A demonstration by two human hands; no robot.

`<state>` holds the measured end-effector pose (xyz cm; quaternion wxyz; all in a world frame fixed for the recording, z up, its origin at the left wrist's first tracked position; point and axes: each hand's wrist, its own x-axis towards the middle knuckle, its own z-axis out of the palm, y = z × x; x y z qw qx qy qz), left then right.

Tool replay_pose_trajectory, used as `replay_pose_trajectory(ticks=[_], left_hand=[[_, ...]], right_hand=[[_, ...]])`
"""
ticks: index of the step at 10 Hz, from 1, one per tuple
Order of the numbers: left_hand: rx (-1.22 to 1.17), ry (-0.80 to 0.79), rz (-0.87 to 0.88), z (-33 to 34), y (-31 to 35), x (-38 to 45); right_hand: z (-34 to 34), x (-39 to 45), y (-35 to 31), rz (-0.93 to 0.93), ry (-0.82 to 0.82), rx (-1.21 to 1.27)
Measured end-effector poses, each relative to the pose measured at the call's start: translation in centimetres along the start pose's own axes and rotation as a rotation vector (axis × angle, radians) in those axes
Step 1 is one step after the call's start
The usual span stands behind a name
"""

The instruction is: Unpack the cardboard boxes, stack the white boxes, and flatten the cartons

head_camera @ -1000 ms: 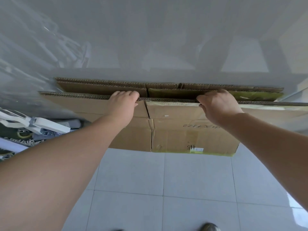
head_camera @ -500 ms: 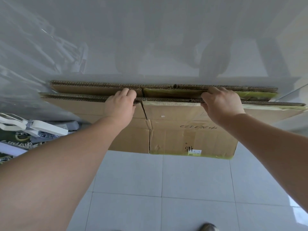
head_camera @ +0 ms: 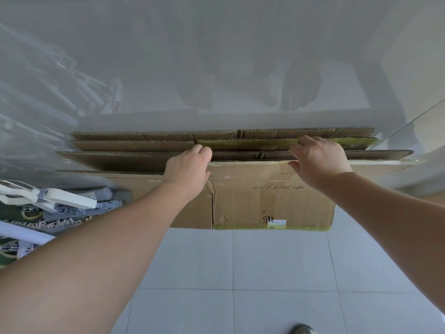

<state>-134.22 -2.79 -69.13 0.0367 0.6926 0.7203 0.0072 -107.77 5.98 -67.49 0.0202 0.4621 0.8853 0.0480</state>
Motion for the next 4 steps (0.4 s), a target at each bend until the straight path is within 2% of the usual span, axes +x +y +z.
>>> replay_pose_trajectory(ticks=[2, 4], left_hand=[[-0.003, -0.046, 0.009, -0.8, 1.0, -0.4], [-0.064, -0.08, 0.103, -4.9, 2.9, -0.1]], right_hand=[[-0.5, -1.3, 0.5, 0.006, -0.025, 0.009], [-4.8, -3.7, 2.4, 0.028, 0.032, 0.095]])
